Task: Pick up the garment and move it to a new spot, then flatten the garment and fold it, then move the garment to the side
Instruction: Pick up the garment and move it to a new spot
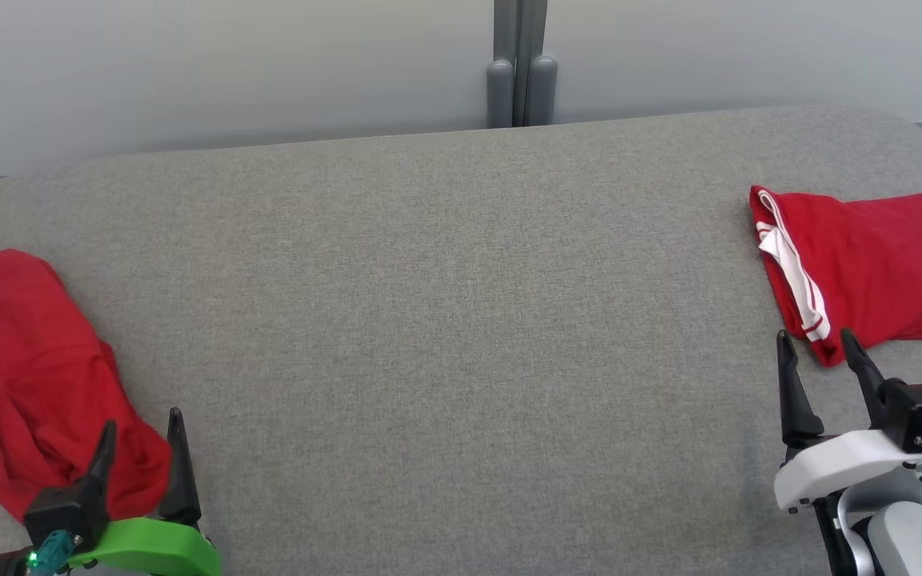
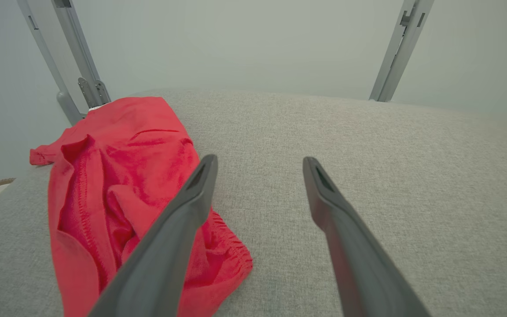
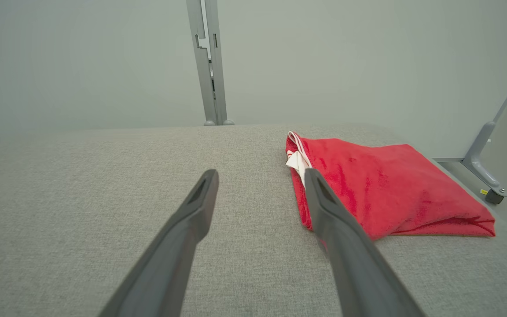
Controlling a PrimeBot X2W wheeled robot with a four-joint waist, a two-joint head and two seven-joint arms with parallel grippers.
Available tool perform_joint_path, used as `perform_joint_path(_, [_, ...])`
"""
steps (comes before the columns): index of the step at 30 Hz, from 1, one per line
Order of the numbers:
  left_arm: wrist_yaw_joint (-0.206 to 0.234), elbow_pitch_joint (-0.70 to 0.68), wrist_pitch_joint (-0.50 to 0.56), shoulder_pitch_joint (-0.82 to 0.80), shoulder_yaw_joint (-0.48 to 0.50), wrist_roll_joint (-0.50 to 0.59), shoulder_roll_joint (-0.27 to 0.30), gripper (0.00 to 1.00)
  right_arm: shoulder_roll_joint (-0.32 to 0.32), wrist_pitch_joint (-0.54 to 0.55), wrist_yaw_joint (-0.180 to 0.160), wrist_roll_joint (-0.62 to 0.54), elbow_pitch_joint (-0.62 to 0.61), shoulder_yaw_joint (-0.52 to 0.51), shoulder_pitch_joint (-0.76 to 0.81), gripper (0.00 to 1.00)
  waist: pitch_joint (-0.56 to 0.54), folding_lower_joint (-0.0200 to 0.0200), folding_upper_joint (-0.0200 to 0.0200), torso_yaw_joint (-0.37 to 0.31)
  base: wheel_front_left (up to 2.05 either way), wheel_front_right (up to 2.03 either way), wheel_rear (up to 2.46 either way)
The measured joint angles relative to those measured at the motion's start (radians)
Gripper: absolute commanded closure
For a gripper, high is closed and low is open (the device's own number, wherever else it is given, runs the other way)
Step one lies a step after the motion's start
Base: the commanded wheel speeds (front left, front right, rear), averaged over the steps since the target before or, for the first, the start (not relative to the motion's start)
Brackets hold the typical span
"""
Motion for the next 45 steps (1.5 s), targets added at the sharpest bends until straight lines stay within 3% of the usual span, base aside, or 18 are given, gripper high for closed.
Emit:
perform_joint_path(9, [0.003, 0.002, 0.000, 0.000, 0.005, -0.001, -0.001, 0.00, 0.029, 0.000, 0.048, -0.023, -0.018, 0.056, 0.016, 0.00, -0.023, 0.0000, 0.0000, 0.061, 0.00, 0.00, 0.00])
perform_joint_path(13, [0.020, -0.007, 0.000, 0.004, 0.034, -0.002, -0.003, 0.00, 0.042, 0.000, 0.088, -0.035, -0.017, 0.104, 0.016, 0.00, -0.032, 0.0000, 0.0000, 0.106, 0.00, 0.00, 0.00])
perform_joint_path(21, [0.040, -0.019, 0.000, 0.066, 0.078, -0.013, -0.003, 0.00, 0.056, 0.000, 0.123, -0.054, 0.008, 0.142, 0.012, 0.00, -0.053, 0.0000, 0.0000, 0.209, 0.00, 0.00, 0.00])
perform_joint_path(28, [0.036, -0.017, 0.000, 0.067, 0.051, -0.013, -0.004, 0.00, 0.068, 0.000, 0.113, -0.054, 0.011, 0.110, 0.027, 0.00, -0.073, 0.0000, 0.0000, 0.305, 0.00, 0.00, 0.00])
perform_joint_path(33, [0.036, -0.016, 0.000, 0.091, 0.095, -0.044, -0.004, 0.00, 0.086, 0.000, 0.114, -0.067, 0.015, 0.136, 0.028, 0.00, -0.085, 0.0000, 0.0000, 0.353, 0.00, 0.00, 0.00])
perform_joint_path(45, [-0.001, 0.032, 0.066, 0.038, 0.051, -0.100, -0.005, 0.00, 0.081, 0.000, 0.114, -0.089, 0.011, 0.127, 0.027, 0.00, -0.039, 0.0000, 0.0000, 0.314, 0.00, 0.00, 0.00])
